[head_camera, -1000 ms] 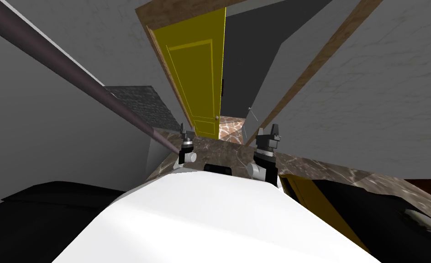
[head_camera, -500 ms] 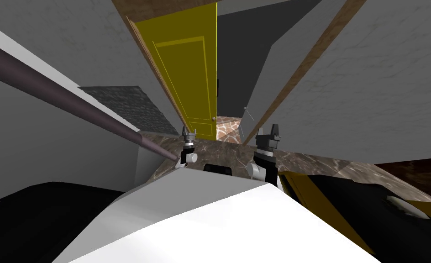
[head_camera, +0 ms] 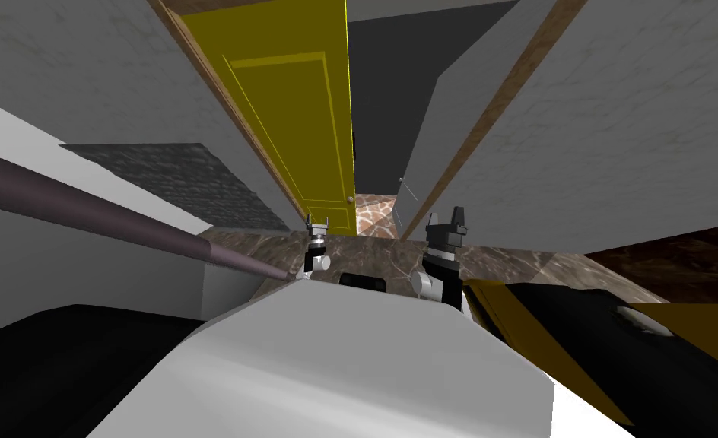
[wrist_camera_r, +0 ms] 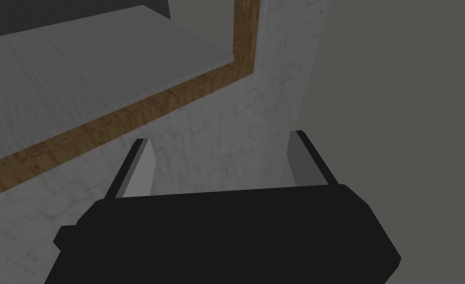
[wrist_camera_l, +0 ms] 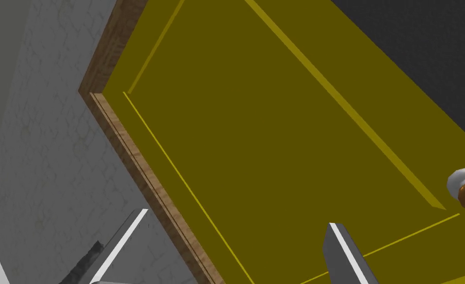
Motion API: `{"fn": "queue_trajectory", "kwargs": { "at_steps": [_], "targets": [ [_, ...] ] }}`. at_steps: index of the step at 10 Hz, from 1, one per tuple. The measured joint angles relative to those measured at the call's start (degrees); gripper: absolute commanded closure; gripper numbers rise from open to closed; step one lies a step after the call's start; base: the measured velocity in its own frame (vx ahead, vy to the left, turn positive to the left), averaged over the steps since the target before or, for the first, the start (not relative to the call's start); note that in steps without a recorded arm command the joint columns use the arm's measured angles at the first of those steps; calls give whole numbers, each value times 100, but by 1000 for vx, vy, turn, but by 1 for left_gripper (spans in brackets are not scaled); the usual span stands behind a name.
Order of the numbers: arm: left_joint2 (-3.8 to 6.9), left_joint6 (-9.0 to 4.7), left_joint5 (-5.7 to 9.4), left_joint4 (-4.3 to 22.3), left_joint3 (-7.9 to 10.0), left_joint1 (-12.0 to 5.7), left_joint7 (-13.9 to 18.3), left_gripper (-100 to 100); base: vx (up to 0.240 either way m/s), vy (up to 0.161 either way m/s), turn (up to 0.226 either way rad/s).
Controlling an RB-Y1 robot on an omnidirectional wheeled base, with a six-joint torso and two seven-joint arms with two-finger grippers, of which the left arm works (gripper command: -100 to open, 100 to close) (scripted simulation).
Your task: Push the door open
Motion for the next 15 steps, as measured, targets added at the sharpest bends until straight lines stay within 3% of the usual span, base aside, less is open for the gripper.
{"fn": "queue_trajectory", "kwargs": {
  "at_steps": [3,14,15],
  "targets": [
    [26,-106,226,420,2,-123,351,-100,88,48,-168],
    [-58,-499,990,1893,-52,-520,1526,-100,82,58,-155],
    [-68,-572,1052,2117,-57,-608,1640,-100,62,72,-161]
  ]
}}
